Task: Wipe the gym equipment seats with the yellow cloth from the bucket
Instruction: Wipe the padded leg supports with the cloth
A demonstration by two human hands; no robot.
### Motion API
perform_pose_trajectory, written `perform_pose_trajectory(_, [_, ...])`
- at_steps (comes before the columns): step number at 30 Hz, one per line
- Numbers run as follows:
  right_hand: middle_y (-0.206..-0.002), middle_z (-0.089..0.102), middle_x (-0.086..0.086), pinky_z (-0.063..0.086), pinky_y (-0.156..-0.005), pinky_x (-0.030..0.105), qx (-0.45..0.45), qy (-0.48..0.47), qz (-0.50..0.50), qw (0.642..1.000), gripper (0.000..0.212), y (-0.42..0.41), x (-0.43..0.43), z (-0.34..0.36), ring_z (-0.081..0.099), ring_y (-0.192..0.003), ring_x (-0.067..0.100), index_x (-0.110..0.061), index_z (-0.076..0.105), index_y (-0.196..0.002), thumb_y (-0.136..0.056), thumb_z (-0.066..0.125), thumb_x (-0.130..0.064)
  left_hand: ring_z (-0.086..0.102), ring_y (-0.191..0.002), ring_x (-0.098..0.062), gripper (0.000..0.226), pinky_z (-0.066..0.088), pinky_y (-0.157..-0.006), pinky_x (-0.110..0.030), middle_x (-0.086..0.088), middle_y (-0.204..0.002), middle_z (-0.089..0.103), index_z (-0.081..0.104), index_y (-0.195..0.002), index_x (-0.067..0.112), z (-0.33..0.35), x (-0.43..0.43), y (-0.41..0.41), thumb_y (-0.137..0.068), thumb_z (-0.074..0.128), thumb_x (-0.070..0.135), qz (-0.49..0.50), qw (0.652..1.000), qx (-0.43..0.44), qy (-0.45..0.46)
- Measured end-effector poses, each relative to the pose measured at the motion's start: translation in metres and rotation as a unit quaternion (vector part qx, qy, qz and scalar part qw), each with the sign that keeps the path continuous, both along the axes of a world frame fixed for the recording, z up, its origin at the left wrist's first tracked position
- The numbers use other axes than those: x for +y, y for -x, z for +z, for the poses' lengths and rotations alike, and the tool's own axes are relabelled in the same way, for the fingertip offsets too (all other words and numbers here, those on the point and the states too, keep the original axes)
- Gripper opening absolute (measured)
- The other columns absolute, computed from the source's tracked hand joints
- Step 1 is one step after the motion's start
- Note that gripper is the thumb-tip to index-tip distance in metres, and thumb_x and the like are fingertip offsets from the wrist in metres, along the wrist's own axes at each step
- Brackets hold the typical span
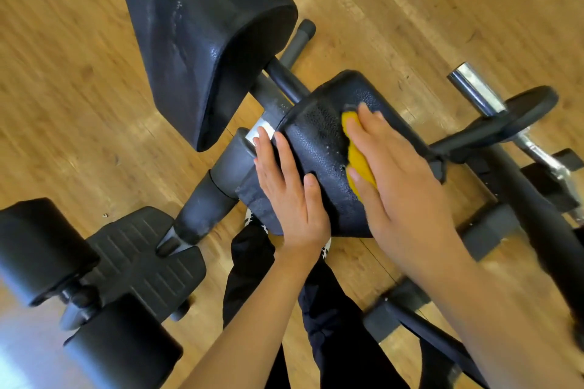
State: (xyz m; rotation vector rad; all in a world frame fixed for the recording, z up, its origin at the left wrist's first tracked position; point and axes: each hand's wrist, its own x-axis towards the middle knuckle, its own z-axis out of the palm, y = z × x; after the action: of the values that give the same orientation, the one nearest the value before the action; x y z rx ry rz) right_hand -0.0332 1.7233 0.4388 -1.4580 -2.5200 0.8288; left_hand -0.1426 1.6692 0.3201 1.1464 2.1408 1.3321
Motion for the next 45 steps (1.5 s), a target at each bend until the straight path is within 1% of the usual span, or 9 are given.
perform_pose_trajectory(11, [-0.154, 0.044, 0.014, 0.032, -0.119, 0.04, -0.066, -0.117, 0.048, 0.99, 0.053, 0.071, 0.034, -0.008, 0.036, -0.146, 0.029, -0.003, 0.044, -0.146, -0.094, 0.049, -0.01, 0.001, -0.159, -0.029, 0.065, 0.008, -0.126, -0.059, -0.007, -0.17, 0.0, 0.005, -0.162, 0.017, -0.001, 0.0, 0.001, -0.108, 0.012, 0.052, 0.006, 1.0, -0.005, -0.006])
perform_pose_trajectory(15, [-0.12, 0.067, 0.012, 0.045, -0.099, 0.041, -0.065, -0.124, 0.134, 0.981, 0.037, 0.099, 0.059, -0.009, 0.058, -0.121, 0.033, -0.009, 0.065, -0.121, -0.088, 0.052, -0.018, 0.004, -0.159, -0.032, 0.064, 0.015, -0.123, -0.065, -0.011, -0.171, 0.002, 0.001, -0.163, 0.03, 0.001, 0.0, 0.001, -0.107, 0.014, 0.058, -0.005, 0.999, -0.026, -0.031])
perform_pose_trajectory(20, [-0.157, 0.041, 0.003, 0.033, -0.119, 0.041, 0.003, -0.092, 0.05, 0.995, 0.043, 0.012, -0.007, -0.001, 0.028, -0.151, 0.02, -0.009, 0.05, -0.146, -0.104, 0.051, -0.019, 0.005, -0.159, -0.032, 0.068, 0.013, -0.123, -0.065, -0.015, -0.17, 0.005, 0.01, -0.16, 0.006, -0.003, -0.001, 0.0, -0.109, 0.013, 0.05, 0.003, 1.0, 0.002, -0.007])
perform_pose_trajectory(27, [-0.16, 0.034, 0.015, 0.03, -0.121, 0.043, -0.068, -0.111, 0.008, 0.991, 0.051, 0.042, 0.003, -0.005, 0.028, -0.15, 0.029, -0.003, 0.037, -0.152, -0.103, 0.051, -0.014, 0.006, -0.159, -0.033, 0.059, 0.012, -0.124, -0.063, -0.016, -0.169, 0.006, 0.01, -0.161, 0.01, -0.006, 0.0, 0.001, -0.111, 0.019, 0.041, 0.005, 1.0, 0.012, -0.004])
perform_pose_trajectory(30, [-0.142, 0.053, 0.012, 0.042, -0.102, 0.034, -0.08, -0.09, 0.001, 0.993, 0.042, 0.097, 0.05, -0.008, 0.05, -0.132, 0.029, -0.007, 0.046, -0.143, -0.103, 0.049, -0.02, 0.005, -0.159, -0.031, 0.059, 0.017, -0.122, -0.065, -0.015, -0.171, 0.004, 0.008, -0.162, 0.013, -0.007, 0.0, 0.001, -0.11, 0.032, 0.024, 0.007, 1.0, 0.01, 0.008])
perform_pose_trajectory(33, [-0.101, 0.059, 0.003, 0.04, -0.075, 0.036, -0.093, -0.061, 0.002, 0.994, 0.023, 0.121, 0.076, -0.011, 0.062, -0.102, 0.027, -0.017, 0.057, -0.121, -0.104, 0.046, -0.025, 0.006, -0.159, -0.033, 0.063, 0.016, -0.122, -0.064, -0.015, -0.17, 0.004, 0.009, -0.161, 0.011, -0.005, 0.0, 0.001, -0.11, 0.021, 0.045, -0.005, 1.0, 0.005, -0.004])
perform_pose_trajectory(36, [-0.135, 0.057, 0.008, 0.041, -0.105, 0.037, -0.056, -0.071, -0.026, 0.996, 0.043, 0.087, 0.039, -0.007, 0.049, -0.132, 0.028, -0.011, 0.052, -0.138, -0.1, 0.041, -0.029, 0.005, -0.159, -0.032, 0.065, 0.017, -0.122, -0.064, -0.021, -0.169, 0.008, 0.009, -0.161, 0.006, -0.009, -0.003, 0.002, -0.106, 0.04, 0.022, 0.004, 0.999, 0.032, 0.028])
perform_pose_trajectory(38, [-0.16, 0.033, 0.009, 0.03, -0.12, 0.04, -0.073, -0.05, -0.04, 0.995, 0.058, 0.054, 0.002, 0.001, 0.027, -0.15, 0.025, -0.009, 0.034, -0.153, -0.1, 0.035, -0.031, 0.009, -0.158, -0.034, 0.059, 0.015, -0.124, -0.063, -0.026, -0.167, 0.012, 0.012, -0.16, 0.004, -0.01, -0.002, 0.002, -0.111, 0.028, 0.033, 0.011, 0.999, 0.039, 0.019])
perform_pose_trajectory(45, [-0.159, 0.035, 0.009, 0.033, -0.114, 0.035, -0.071, -0.005, -0.075, 0.995, 0.056, 0.055, 0.027, 0.002, 0.031, -0.148, 0.024, -0.009, 0.036, -0.152, -0.105, 0.034, -0.04, 0.007, -0.158, -0.033, 0.064, 0.015, -0.122, -0.066, -0.014, -0.168, 0.007, 0.011, -0.161, 0.011, -0.001, 0.001, 0.001, -0.109, 0.013, 0.048, 0.003, 1.0, 0.005, -0.012])
